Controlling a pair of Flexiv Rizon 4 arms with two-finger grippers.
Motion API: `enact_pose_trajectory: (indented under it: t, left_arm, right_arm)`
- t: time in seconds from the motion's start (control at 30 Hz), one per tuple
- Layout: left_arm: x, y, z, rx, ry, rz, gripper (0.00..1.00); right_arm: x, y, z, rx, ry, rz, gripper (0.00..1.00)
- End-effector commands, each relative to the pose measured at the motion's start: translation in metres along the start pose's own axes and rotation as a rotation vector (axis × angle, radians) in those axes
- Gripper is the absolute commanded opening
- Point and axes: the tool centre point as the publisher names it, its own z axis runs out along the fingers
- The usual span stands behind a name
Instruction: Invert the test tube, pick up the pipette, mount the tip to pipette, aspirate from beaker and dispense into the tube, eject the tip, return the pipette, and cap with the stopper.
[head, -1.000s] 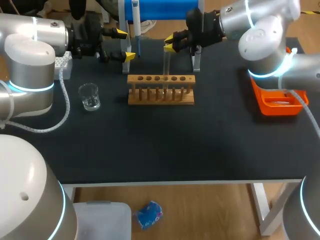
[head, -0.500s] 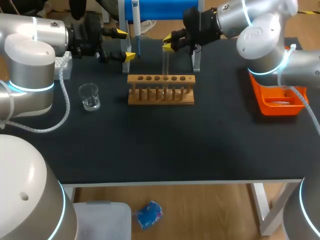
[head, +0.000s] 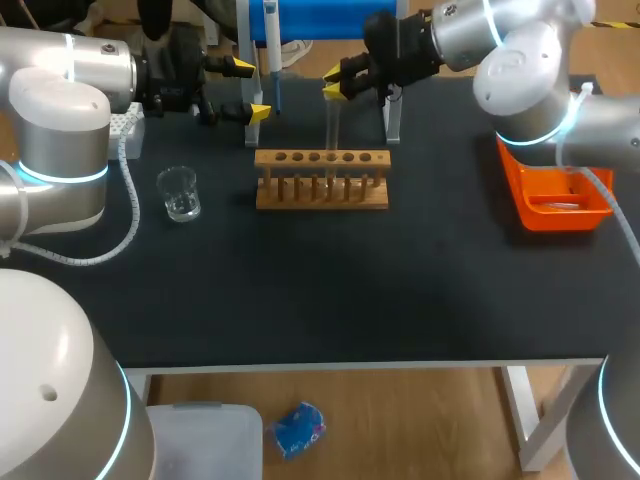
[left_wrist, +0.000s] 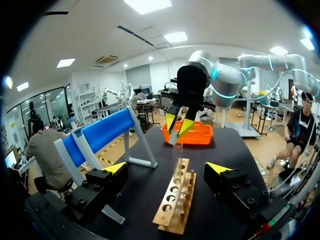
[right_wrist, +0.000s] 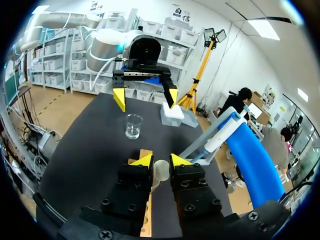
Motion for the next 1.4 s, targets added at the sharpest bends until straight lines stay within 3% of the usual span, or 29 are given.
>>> enact_pose_trajectory:
  t: [0.03, 0.43, 1.4]
  left_arm:
    - [0.0, 0.0, 0.0, -0.001, 0.002, 0.0, 1.0]
    - [0.0, 0.0, 0.0, -0.001, 0.002, 0.0, 1.0]
    - [0.0, 0.0, 0.0, -0.001, 0.002, 0.0, 1.0]
  right_arm:
    - [-0.003, 0.007, -0.008, 0.049, 0.021, -0.002, 0.0]
    - [-0.008, 0.01, -0.014, 0.136, 0.059, 0.0, 0.0]
    - [0.005, -0.008, 0.0, 0.16, 0.099, 0.024, 0.0]
